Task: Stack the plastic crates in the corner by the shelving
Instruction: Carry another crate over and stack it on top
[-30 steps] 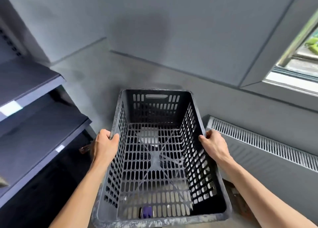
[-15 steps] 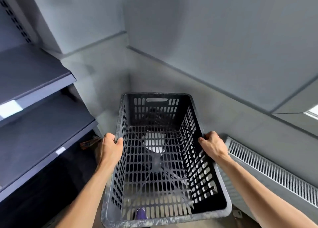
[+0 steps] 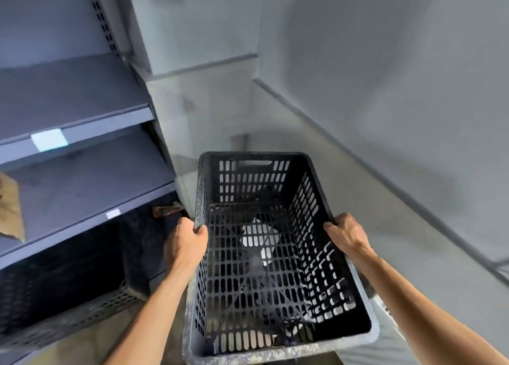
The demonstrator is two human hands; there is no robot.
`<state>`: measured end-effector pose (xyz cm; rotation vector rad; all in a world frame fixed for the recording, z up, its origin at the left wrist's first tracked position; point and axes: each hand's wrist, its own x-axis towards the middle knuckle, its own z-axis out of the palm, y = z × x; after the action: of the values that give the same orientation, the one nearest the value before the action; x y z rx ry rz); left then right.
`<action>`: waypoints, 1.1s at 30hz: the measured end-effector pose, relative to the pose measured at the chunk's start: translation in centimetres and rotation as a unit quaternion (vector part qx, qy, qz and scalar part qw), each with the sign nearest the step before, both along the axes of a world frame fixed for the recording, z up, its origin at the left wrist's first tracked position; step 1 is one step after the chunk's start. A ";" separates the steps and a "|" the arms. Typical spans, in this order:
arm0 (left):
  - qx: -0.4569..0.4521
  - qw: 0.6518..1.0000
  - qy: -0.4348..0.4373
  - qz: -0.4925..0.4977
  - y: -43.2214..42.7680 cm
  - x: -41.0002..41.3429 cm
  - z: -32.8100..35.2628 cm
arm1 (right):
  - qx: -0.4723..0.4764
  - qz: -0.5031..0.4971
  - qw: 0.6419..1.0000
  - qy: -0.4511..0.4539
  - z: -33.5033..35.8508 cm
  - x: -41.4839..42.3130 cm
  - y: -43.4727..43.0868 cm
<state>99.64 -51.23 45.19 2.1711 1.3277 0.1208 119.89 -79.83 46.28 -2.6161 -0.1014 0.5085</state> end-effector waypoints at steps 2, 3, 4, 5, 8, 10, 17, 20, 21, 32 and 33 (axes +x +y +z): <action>0.003 1.000 0.008 0.028 -1.5 0.3 -0.2 | -0.003 0.027 1.000 0.009 0.2 1.6 -0.2; 0.005 0.999 0.011 0.041 -2.4 0.5 -0.2 | -0.004 0.034 0.999 0.013 0.4 2.5 -0.3; 0.006 0.999 0.015 0.052 -3.2 0.7 -0.3 | -0.016 0.054 0.998 0.020 0.6 3.3 -0.5; 0.003 0.998 0.020 0.063 -4.0 0.8 -0.3 | -0.035 0.083 0.996 0.028 1.0 3.9 -0.7; -0.008 0.995 0.030 0.090 -6.4 1.0 -0.4 | -0.030 0.118 0.992 0.035 1.4 6.0 -1.2; -0.014 0.994 0.033 0.107 -8.1 1.2 -0.4 | 0.003 0.106 0.993 0.047 1.4 7.2 -1.6; -0.036 0.987 0.045 0.147 -11.1 2.3 -1.2 | -0.022 0.171 0.984 0.036 1.5 10.1 -1.3; -0.041 0.986 0.051 0.155 -12.0 3.2 -1.6 | -0.045 0.180 0.982 0.027 1.2 11.2 -1.1; -0.044 0.985 0.052 0.156 -12.2 3.5 -1.7 | -0.049 0.180 0.982 0.022 1.2 11.5 -1.1; -0.075 0.978 0.064 0.184 -13.0 6.0 -2.7 | -0.068 0.210 0.975 0.010 0.1 14.8 0.0; -0.076 0.978 0.064 0.185 -13.0 6.1 -2.8 | -0.071 0.213 0.975 0.009 0.0 15.0 0.2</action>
<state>105.79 -64.25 42.41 1.8121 1.7448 0.0209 134.91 -79.62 46.30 -2.7317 -0.6521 0.7043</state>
